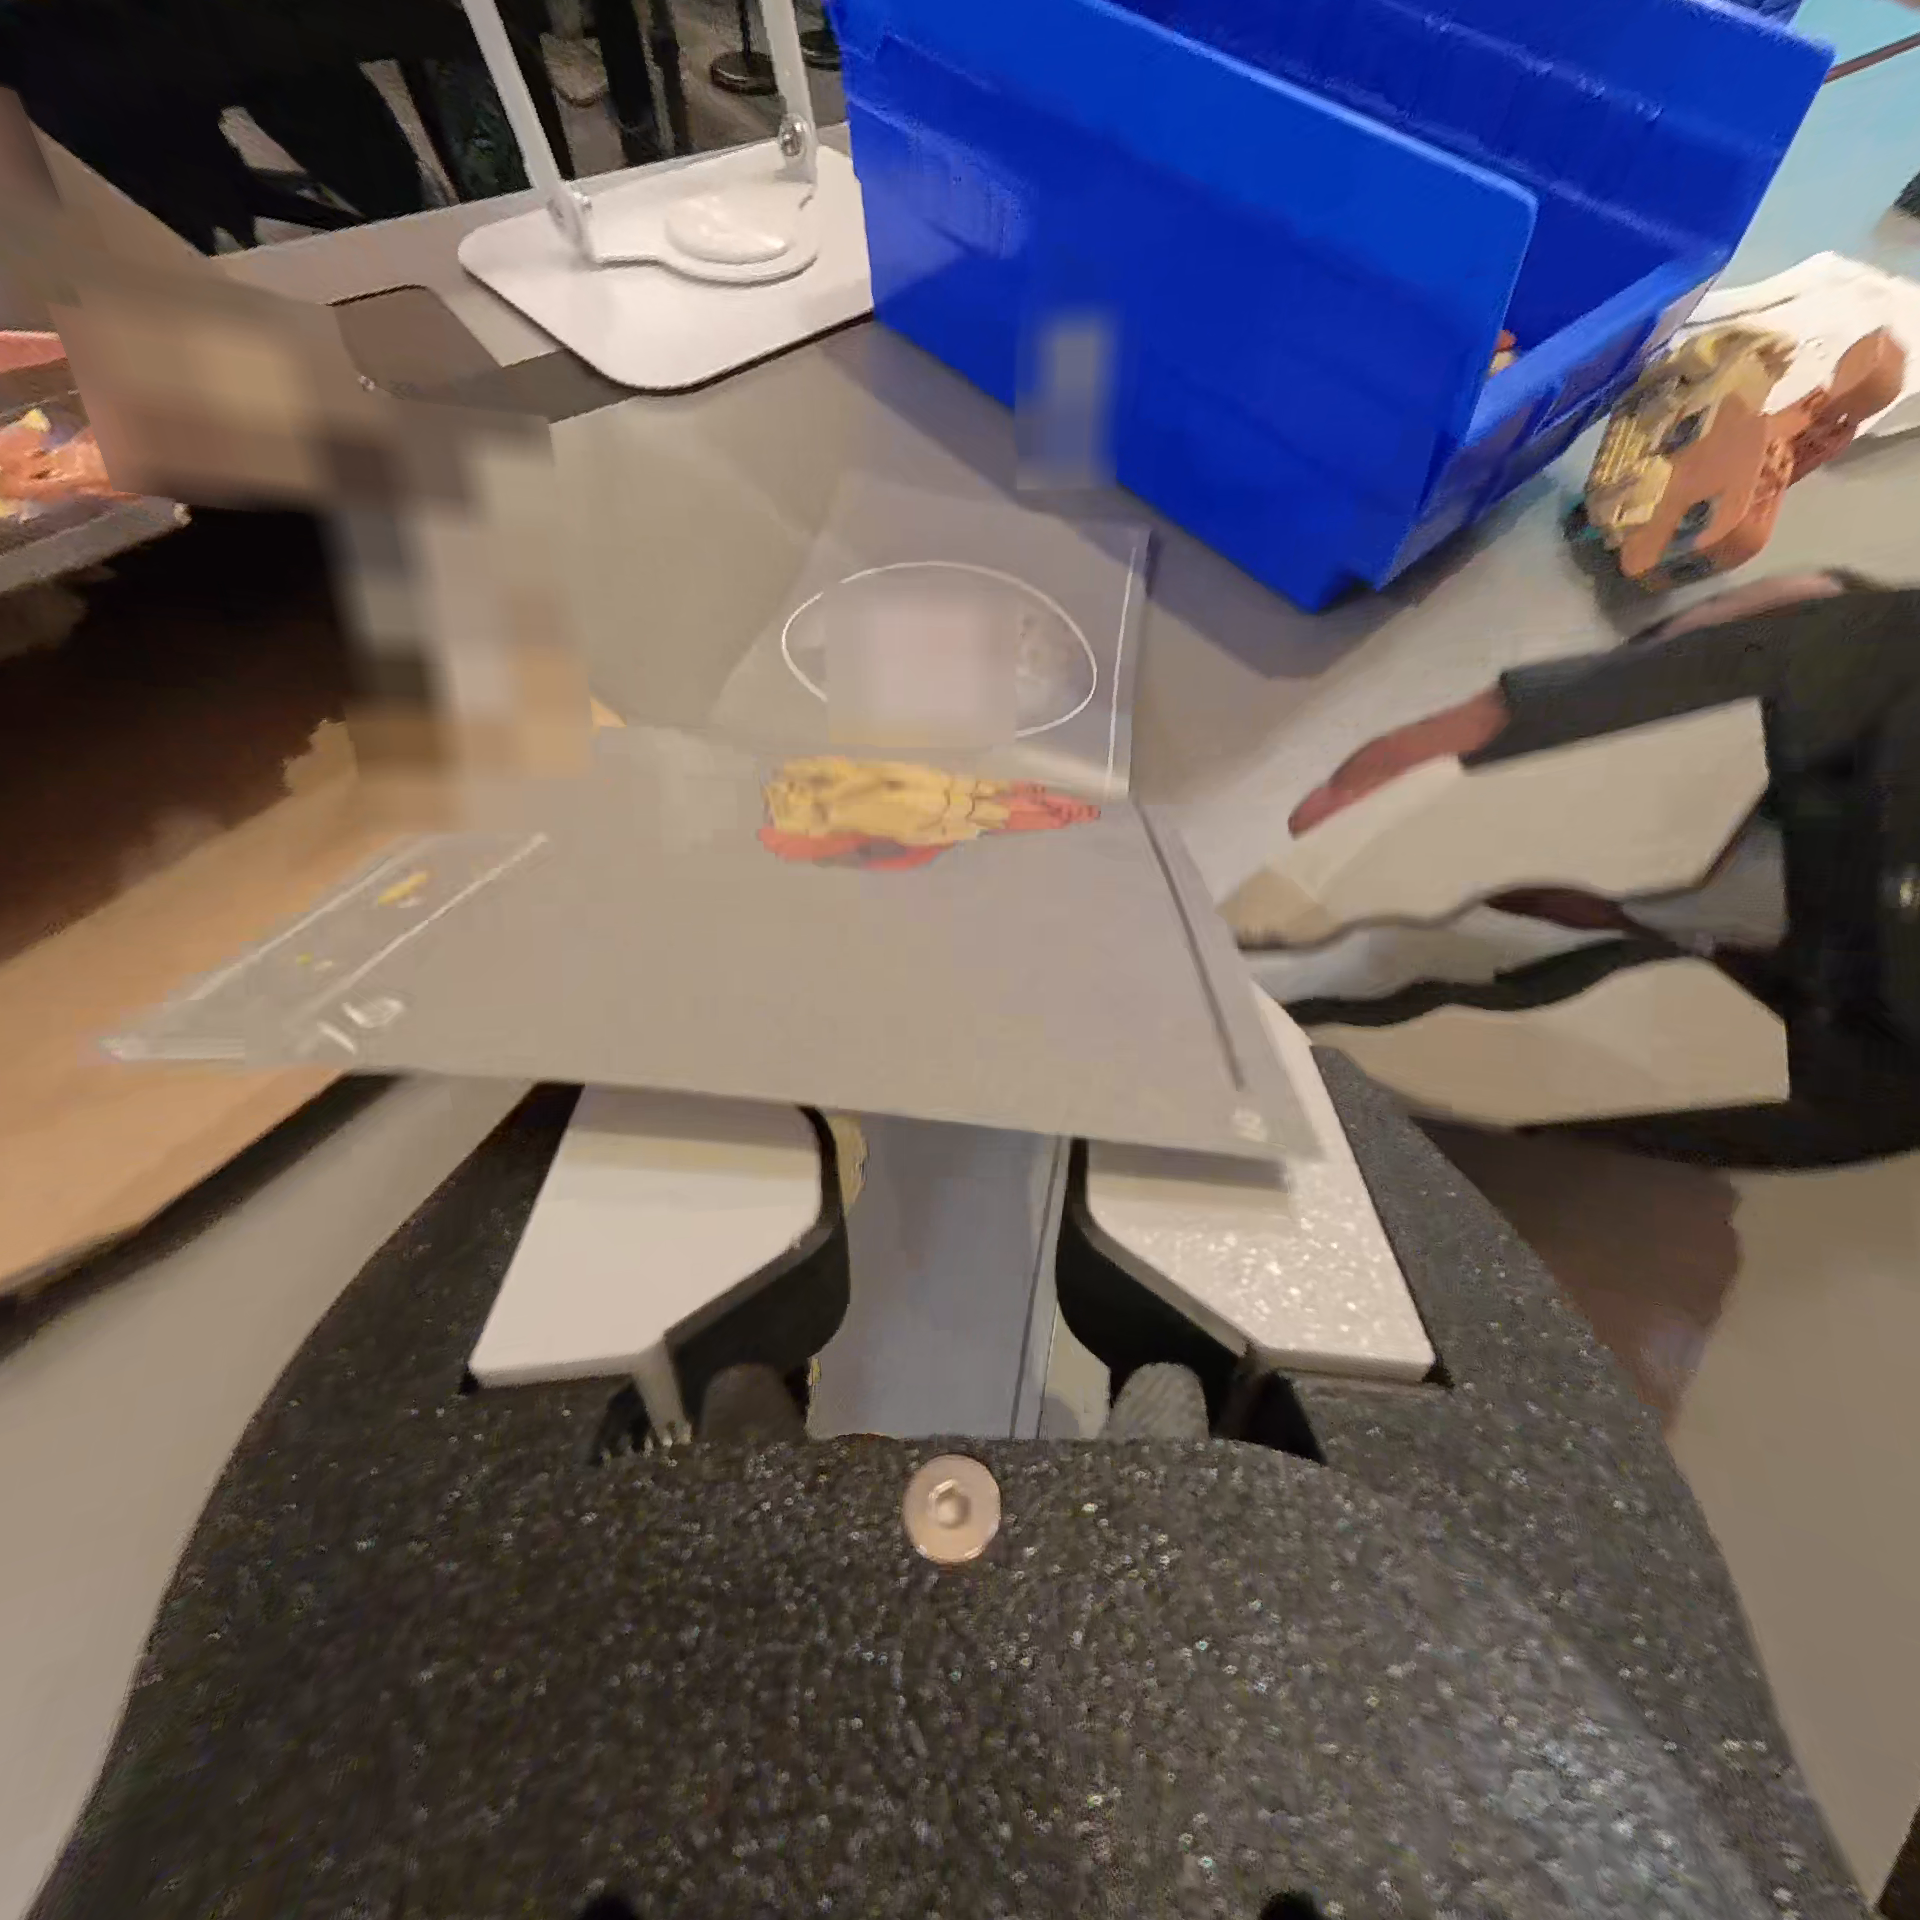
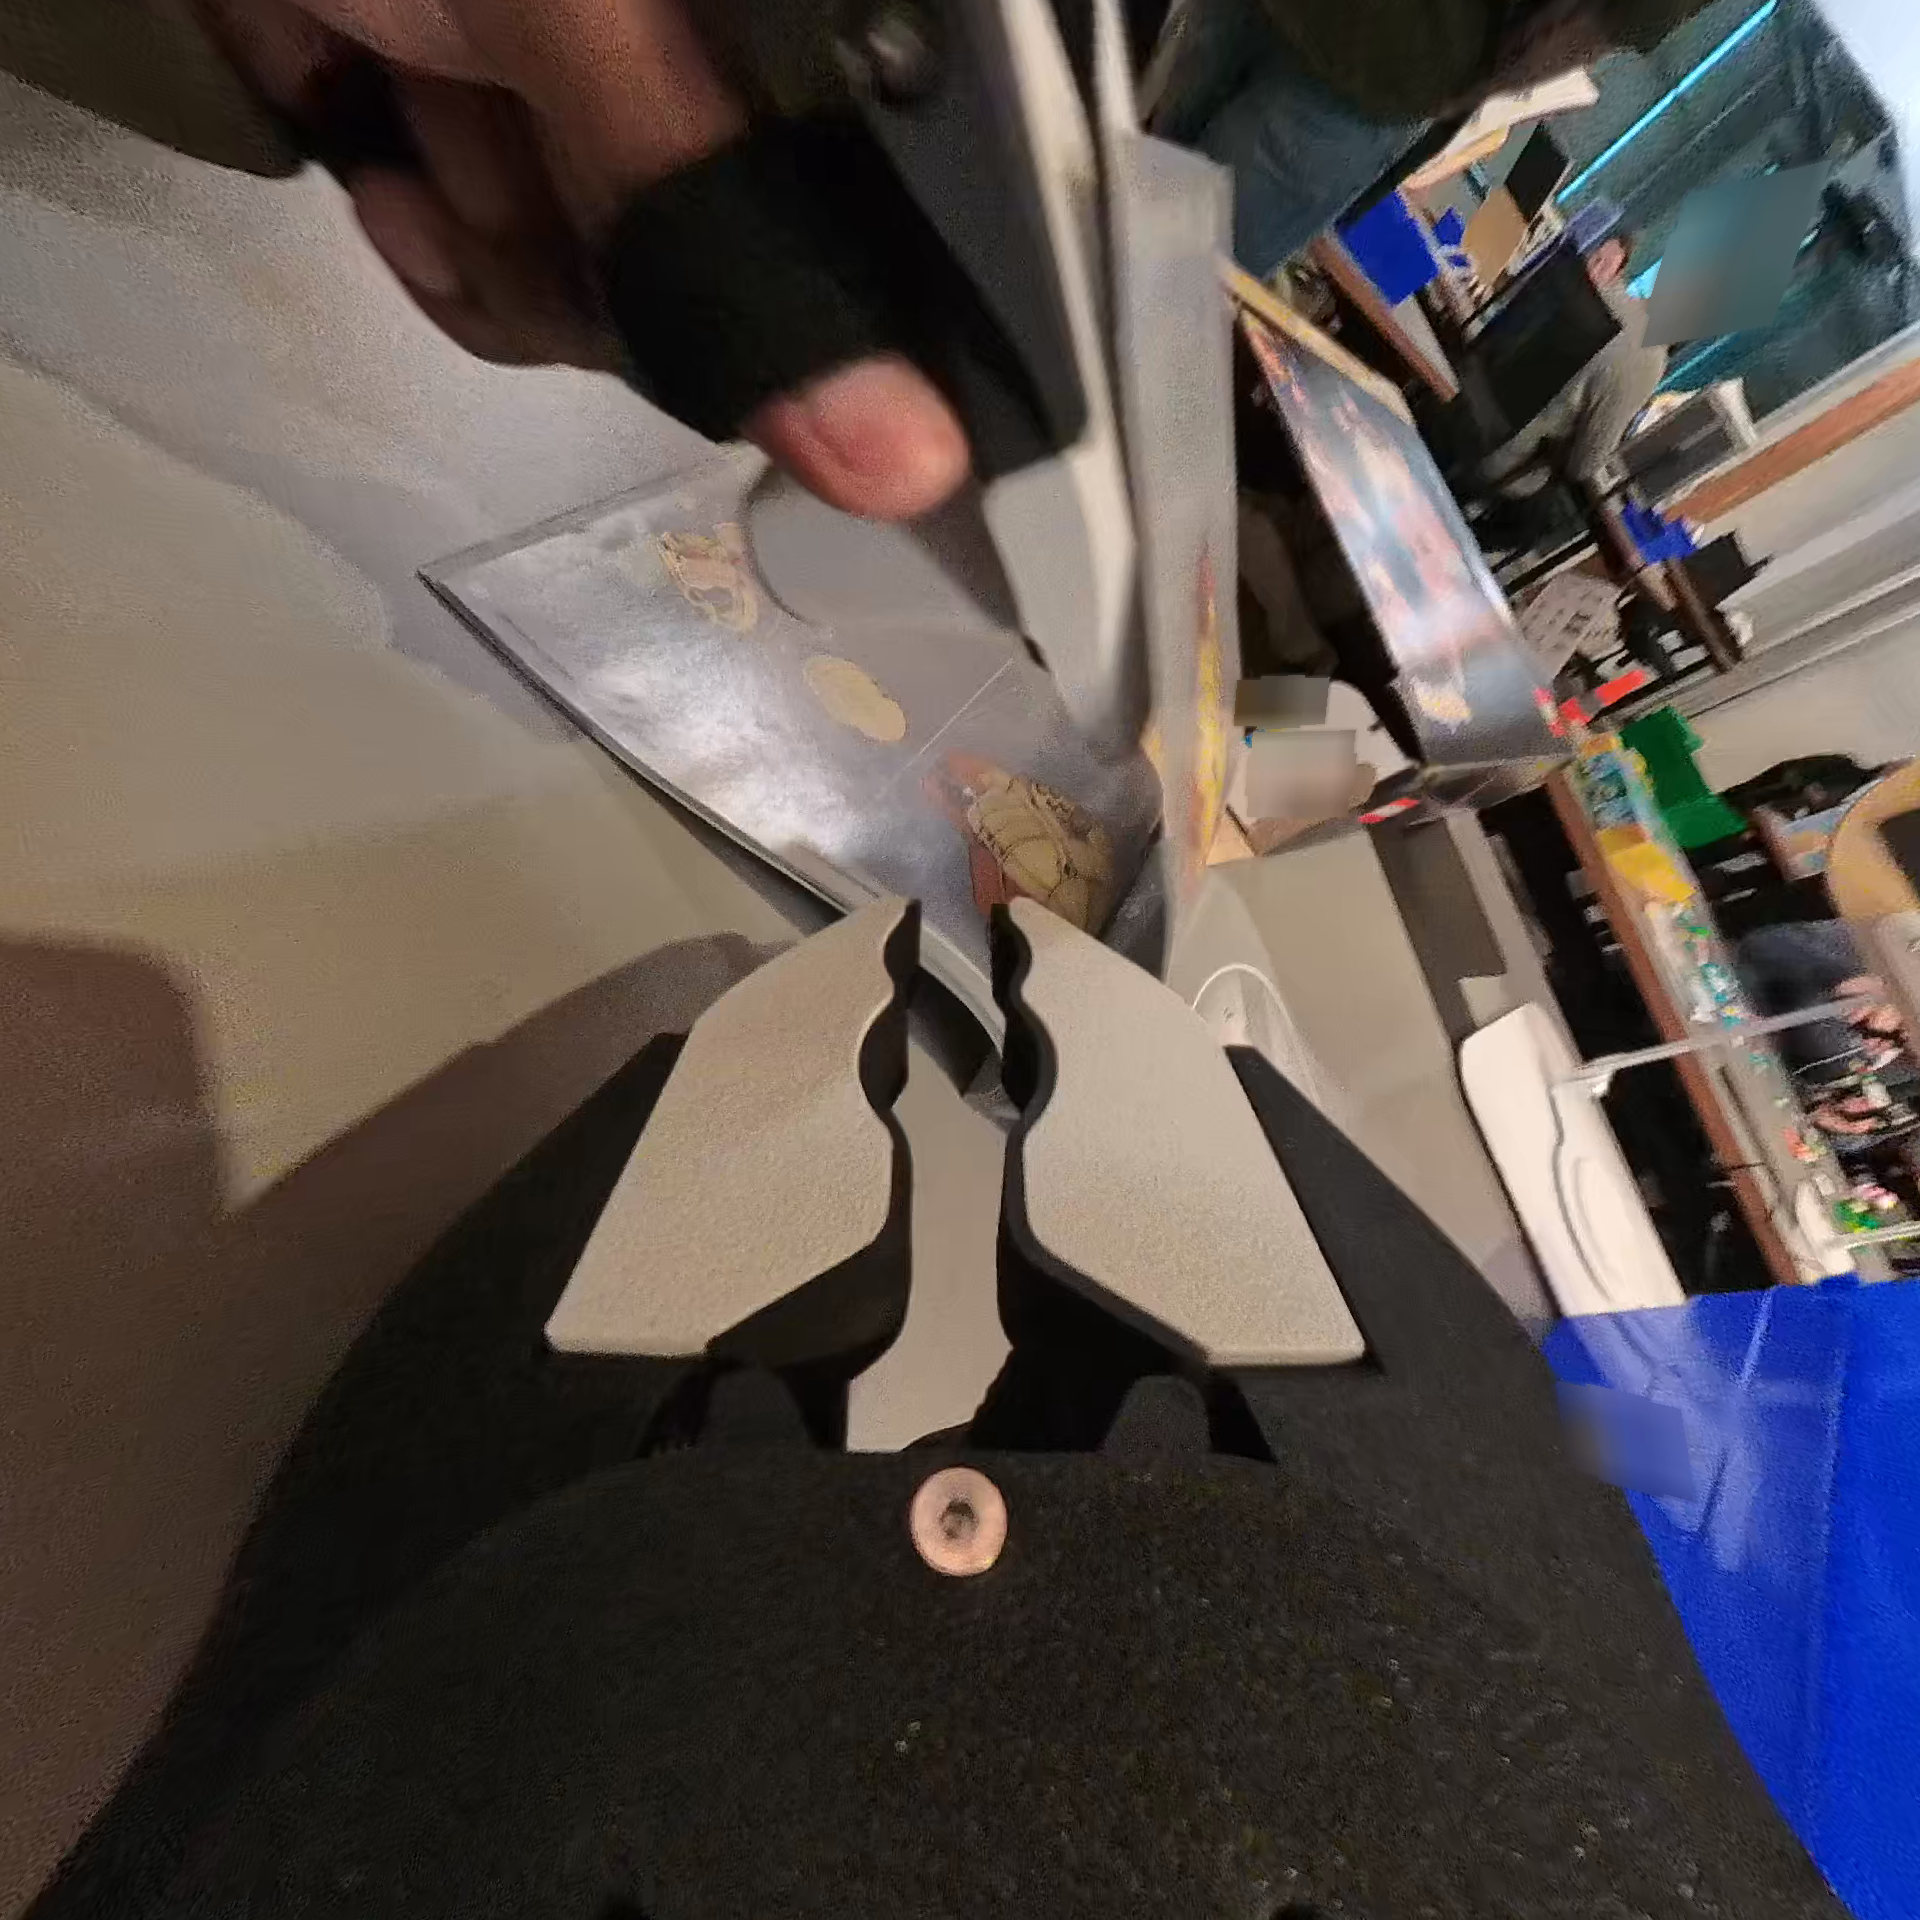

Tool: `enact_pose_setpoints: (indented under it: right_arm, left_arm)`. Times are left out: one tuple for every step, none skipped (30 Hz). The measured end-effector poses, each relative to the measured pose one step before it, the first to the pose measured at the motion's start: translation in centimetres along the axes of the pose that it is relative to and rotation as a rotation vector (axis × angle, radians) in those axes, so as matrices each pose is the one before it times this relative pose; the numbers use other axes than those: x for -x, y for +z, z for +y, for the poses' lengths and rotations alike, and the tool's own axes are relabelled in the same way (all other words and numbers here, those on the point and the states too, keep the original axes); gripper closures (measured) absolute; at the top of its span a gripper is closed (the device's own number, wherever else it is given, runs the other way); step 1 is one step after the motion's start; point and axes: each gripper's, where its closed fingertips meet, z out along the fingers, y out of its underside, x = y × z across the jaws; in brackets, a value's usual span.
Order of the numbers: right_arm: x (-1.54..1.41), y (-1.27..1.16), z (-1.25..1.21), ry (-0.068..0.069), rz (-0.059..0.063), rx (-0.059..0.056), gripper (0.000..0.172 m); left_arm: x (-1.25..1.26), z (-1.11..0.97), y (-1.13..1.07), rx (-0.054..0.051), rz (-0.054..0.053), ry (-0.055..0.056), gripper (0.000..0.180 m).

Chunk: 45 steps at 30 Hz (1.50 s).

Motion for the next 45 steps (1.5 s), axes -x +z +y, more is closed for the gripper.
enact_pose_setpoints:
  right_arm:
    - [-0.047,0.115,-0.28,-0.0224,0.012,-0.0024,0.16]
    - [-0.33,0.238,-0.032,-0.0165,0.0214,0.0088,0.161]
    - [-0.798,0.352,0.171,-0.0094,0.0401,0.0182,0.16]
    - [-1.319,0.417,0.378,-0.0001,0.0578,0.027,0.16]
    - [-1.56,0.426,0.51,0.0093,0.0605,0.0315,0.159]
    - [-1.51,0.36,0.546,0.0166,0.0479,0.0287,0.159]
    - [-1.364,0.255,0.653,0.0184,0.0368,0.0285,0.158]
    - [-1.233,0.163,0.759,0.0128,0.0326,0.0314,0.157]
    - [-0.961,0.118,0.863,0.0061,0.0246,0.0346,0.157]
    - [-0.565,0.147,1.012,-0.001,0.0101,0.0425,0.155]
    - [-0.191,0.204,1.161,-0.0095,-0.0033,0.0521,0.153]
    - [0.071,0.229,1.152,-0.0127,-0.0122,0.0528,0.149]
    - [0.297,0.244,1.013,-0.0145,-0.0223,0.0465,0.146]
    - [0.517,0.178,0.749,-0.0194,-0.034,0.0352,0.143]
    - [0.685,0.02,0.322,-0.0204,-0.0443,0.0166,0.141]
    - [0.783,-0.171,-0.151,-0.0133,-0.0536,-0.0065,0.14]
    - [0.945,-0.365,-0.686,-0.0111,-0.0663,-0.0325,0.14]
    - [1.135,-0.442,-1.078,-0.019,-0.0758,-0.0522,0.139]
    - [1.161,-0.386,-1.226,-0.0279,-0.0727,-0.0571,0.139]
    - [0.97,-0.206,-1.148,-0.0309,-0.0569,-0.0501,0.138]
    - [0.618,0.021,-0.902,-0.0251,-0.035,-0.0352,0.138]
    - [0.318,0.244,-0.556,-0.0152,-0.0198,-0.0146,0.137]
    - [0.161,0.382,-0.269,-0.0086,-0.0142,0.0002,0.134]
    - [0.061,0.445,-0.105,-0.0051,-0.0106,0.0064,0.132]
    - [-0.033,0.399,-0.045,-0.0027,-0.0056,0.0078,0.13]
    - [-0.038,0.331,-0.06,-0.0023,-0.0059,0.0052,0.128]
    - [0.028,0.232,-0.076,-0.0007,-0.0106,0.002,0.126]
    - [0.044,0.166,-0.1,0.0023,-0.0115,0.0002,0.126]
    - [-0.017,0.113,-0.105,0.003,-0.0074,-0.0016,0.126]
    - [-0.025,0.061,-0.088,0.0023,-0.0061,-0.0014,0.126]
    - [-0.002,0.023,-0.029,0.0024,-0.0077,0.0018,0.126]
    - [-0.024,-0.015,-0.004,0.002,-0.0056,0.0021,0.126]
    - [-0.066,-0.049,-0.037,0.001,-0.0021,-0.0011,0.126]
    - [-0.054,-0.096,-0.047,0.0017,-0.0021,-0.0035,0.126]
    - [0.002,-0.096,-0.056,0.0029,-0.0052,-0.0036,0.126]
    - [0.035,-0.096,-0.042,0.0021,-0.0061,-0.0036,0.125]
    - [0.037,-0.093,-0.027,-0.0007,-0.0041,-0.0029,0.125]
    - [0.043,-0.078,-0.007,-0.0041,-0.0028,-0.0009,0.125]
    - [0.067,-0.057,0.012,-0.0067,-0.003,0.0004,0.125]
    - [0.059,-0.059,0.007,-0.0069,-0.002,-0.0002,0.125]
    - [0.07,-0.059,-0.049,-0.0067,-0.0019,-0.0031,0.125]
    - [0.088,-0.068,-0.069,-0.0071,-0.003,-0.0048,0.125]
    - [0.059,-0.037,-0.045,-0.0061,-0.0023,-0.0034,0.125]
    - [0.013,-0.002,-0.007,-0.0049,-0.0015,-0.0006,0.125]
    - [0.0,0.028,0.042,-0.0068,-0.0007,0.0001,0.124]
  left_arm:
    - [-0.042,-0.578,0.421,-0.0013,0.0163,-0.0026,0.135]
    - [-0.104,-0.659,0.403,-0.003,0.0169,-0.0019,0.135]
    - [-0.174,-0.738,0.386,-0.0065,0.0165,0.0019,0.135]
    - [-0.233,-0.815,0.335,-0.0106,0.013,0.0097,0.135]
    - [-0.197,-0.78,0.243,-0.0105,0.0057,0.0179,0.135]
    - [-0.147,-0.727,0.129,-0.0121,-0.0026,0.024,0.135]
    - [-0.081,-0.541,-0.005,-0.011,-0.0079,0.0253,0.135]
    - [0.017,-0.279,-0.118,-0.0068,-0.0113,0.0229,0.134]
    - [0.122,0.021,-0.183,-0.0044,-0.0123,0.0184,0.134]
    - [0.219,0.315,-0.206,-0.0014,-0.0101,0.0104,0.134]
    - [0.286,0.631,-0.211,0.0052,-0.0062,0.0007,0.134]
    - [0.321,0.9,-0.214,0.0128,-0.0024,-0.0059,0.134]
    - [0.35,1.109,-0.235,0.0167,-0.0005,-0.0098,0.133]
    - [0.254,1.244,-0.257,0.0212,0.0057,-0.0135,0.133]
    - [0.101,1.314,-0.268,0.0241,0.0144,-0.0135,0.132]
    - [0.109,1.241,-0.312,0.0195,0.0099,-0.0106,0.132]
    - [0.221,1.11,-0.339,0.0116,-0.0022,-0.0094,0.131]
    - [0.178,1.014,-0.359,0.0102,-0.0017,-0.0097,0.131]
    - [0.01,1.004,-0.357,0.0153,0.006,-0.0144,0.13]
    - [-0.07,0.991,-0.358,0.0213,0.0059,-0.0209,0.13]
    - [-0.048,0.961,-0.326,0.0256,0.0002,-0.0196,0.129]
    - [-0.009,0.931,-0.286,0.0298,-0.0072,-0.0107,0.129]
    - [0.024,0.803,-0.251,0.0284,-0.0156,0.0017,0.127]
    - [0.055,0.661,-0.223,0.0257,-0.0219,0.0076,0.126]
    - [0.041,0.527,-0.203,0.0237,-0.0223,0.0078,0.126]
    - [-0.029,0.406,-0.156,0.0197,-0.0184,0.0064,0.125]
    - [-0.102,0.308,-0.073,0.017,-0.0113,0.0057,0.125]
    - [-0.146,0.286,0.025,0.0187,-0.0054,0.0051,0.125]
    - [-0.125,0.29,0.135,0.0226,-0.0038,0.0031,0.125]
    - [-0.099,0.28,0.207,0.0258,-0.0035,0.0053,0.125]
    - [-0.045,0.224,0.266,0.0247,-0.004,0.0061,0.125]
    - [-0.014,0.132,0.273,0.0227,-0.0041,0.0058,0.125]
    - [0.022,-0.172,0.143,0.0058,-0.0067,0.0095,0.126]
    - [-0.097,-0.135,0.13,0.0116,0.004,0.0046,0.126]
    - [-0.164,-0.169,0.093,0.0095,0.0072,0.0093,0.127]
    - [-0.197,-0.172,0.112,0.0083,0.0077,0.0135,0.127]
    - [-0.224,-0.185,0.138,0.007,0.0077,0.0147,0.128]
    - [-0.218,-0.181,0.165,0.0055,0.0064,0.0113,0.127]
    - [-0.174,-0.194,0.154,0.0026,0.0031,0.0088,0.127]
    - [-0.204,-0.217,0.149,-0.0004,0.0052,0.0073,0.127]
    - [-0.225,-0.216,0.145,-0.0023,0.0071,0.0052,0.127]
    - [-0.207,-0.218,0.145,-0.004,0.0063,0.0023,0.127]
    - [-0.189,-0.214,0.13,-0.0048,0.0064,0.001,0.127]
    - [-0.193,-0.197,0.108,-0.0044,0.0074,0.0013,0.127]
    - [-0.176,-0.169,0.091,-0.0033,0.0055,0.0019,0.127]
